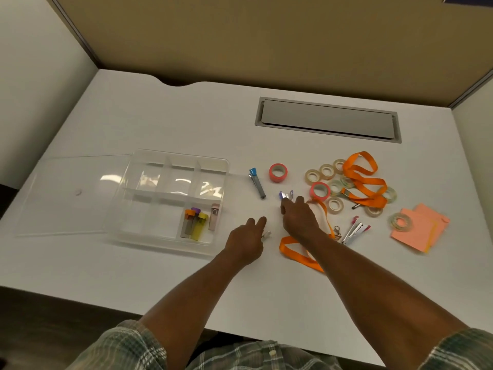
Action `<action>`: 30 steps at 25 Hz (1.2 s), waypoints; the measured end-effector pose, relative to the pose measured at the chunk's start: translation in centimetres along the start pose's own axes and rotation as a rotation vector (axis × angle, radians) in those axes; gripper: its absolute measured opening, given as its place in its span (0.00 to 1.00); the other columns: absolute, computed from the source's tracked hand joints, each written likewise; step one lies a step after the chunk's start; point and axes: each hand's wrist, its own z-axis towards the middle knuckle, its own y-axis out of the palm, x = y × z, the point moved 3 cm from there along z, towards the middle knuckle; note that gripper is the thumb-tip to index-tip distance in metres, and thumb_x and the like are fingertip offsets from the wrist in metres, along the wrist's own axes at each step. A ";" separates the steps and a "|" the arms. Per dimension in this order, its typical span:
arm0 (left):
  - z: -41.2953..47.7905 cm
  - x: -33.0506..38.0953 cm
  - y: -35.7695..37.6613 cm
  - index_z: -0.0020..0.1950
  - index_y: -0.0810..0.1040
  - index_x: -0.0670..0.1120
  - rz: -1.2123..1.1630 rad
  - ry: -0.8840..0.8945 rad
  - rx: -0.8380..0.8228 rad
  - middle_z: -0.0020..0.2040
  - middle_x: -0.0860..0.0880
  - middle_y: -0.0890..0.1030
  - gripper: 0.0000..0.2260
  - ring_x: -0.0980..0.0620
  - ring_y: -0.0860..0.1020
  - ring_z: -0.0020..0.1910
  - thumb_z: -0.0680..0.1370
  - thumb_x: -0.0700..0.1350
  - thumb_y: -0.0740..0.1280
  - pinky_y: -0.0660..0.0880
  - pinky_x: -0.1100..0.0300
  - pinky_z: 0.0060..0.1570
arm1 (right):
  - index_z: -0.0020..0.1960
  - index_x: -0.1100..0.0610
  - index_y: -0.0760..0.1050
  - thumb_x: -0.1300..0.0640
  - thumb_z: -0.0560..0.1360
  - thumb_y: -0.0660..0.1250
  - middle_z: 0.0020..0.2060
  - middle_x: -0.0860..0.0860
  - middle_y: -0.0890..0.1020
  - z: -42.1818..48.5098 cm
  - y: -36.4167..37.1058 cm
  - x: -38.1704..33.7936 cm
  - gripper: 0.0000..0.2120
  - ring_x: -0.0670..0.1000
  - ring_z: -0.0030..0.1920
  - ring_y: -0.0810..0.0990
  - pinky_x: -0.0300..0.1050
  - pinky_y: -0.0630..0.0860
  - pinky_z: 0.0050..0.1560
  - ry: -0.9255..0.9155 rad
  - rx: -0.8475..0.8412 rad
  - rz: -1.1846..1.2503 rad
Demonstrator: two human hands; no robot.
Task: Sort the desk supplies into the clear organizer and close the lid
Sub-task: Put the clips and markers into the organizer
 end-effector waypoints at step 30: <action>7.3 -13.5 -13.8 0.39 0.76 0.48 -0.434 -0.292 0.172 0.50 0.41 0.83 0.05 0.41 0.82 0.44 0.73 0.41 0.70 0.81 0.50 0.46 | 0.53 0.60 0.81 0.62 0.76 0.67 0.49 0.57 0.81 5.1 -0.2 -20.1 0.07 0.56 0.47 0.81 0.47 0.79 0.47 0.146 0.165 0.486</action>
